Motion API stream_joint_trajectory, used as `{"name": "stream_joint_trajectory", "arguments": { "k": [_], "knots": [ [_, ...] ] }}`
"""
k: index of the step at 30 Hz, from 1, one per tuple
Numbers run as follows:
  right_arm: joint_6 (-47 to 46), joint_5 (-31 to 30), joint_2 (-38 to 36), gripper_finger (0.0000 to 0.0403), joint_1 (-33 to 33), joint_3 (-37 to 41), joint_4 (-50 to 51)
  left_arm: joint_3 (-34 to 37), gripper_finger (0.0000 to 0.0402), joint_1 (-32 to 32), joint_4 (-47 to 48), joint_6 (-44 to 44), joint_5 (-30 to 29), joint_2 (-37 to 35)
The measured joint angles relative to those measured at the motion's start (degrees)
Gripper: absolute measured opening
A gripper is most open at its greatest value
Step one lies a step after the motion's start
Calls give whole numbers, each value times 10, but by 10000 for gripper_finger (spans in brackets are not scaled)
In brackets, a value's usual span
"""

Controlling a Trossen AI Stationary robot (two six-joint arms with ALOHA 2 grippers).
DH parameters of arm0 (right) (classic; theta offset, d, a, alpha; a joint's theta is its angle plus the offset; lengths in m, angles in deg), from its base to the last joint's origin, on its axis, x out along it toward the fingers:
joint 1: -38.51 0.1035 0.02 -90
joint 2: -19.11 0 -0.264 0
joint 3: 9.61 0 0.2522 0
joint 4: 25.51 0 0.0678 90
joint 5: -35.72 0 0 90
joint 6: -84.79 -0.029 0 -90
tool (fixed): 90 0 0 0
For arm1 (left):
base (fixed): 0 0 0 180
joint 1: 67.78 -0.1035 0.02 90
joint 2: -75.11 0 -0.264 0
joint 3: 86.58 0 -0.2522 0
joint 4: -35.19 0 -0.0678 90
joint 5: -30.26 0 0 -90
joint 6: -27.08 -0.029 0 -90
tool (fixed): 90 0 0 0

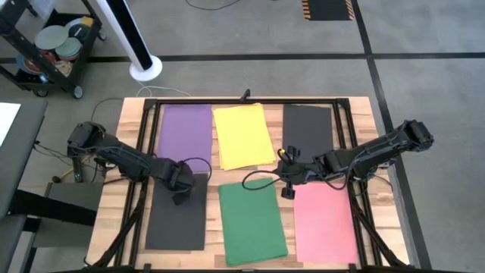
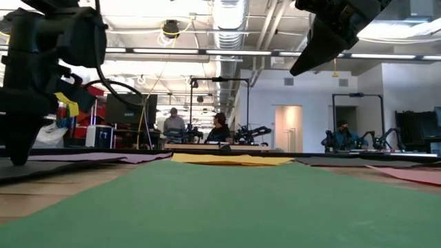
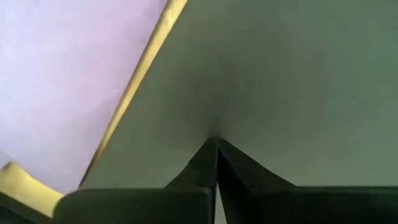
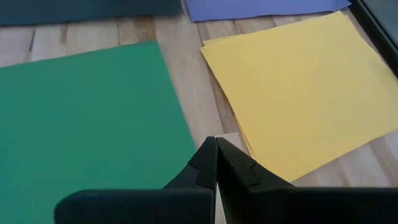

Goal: Organize paper
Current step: Adjust the black paper, then adjust the yellow paper

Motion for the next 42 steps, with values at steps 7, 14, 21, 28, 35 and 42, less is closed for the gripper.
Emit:
{"name": "stream_joint_trajectory", "arguments": {
  "k": [7,14,21,28,35,42],
  "knots": [
    [0,0,0,0,2,0,0,-13,0,68,-14,67,23,1],
    [1,-1,0,0,2,0,0,-57,0,94,12,79,-3,2],
    [4,-1,0,0,1,0,0,-69,0,62,94,79,-70,1],
    [5,-5,0,0,1,0,0,-7,0,-14,22,28,-73,1],
    [5,-5,0,0,1,0,1,15,0,-47,28,42,-84,0],
    [5,-4,0,0,1,0,0,20,0,-72,95,81,-146,1]
  ]
}}
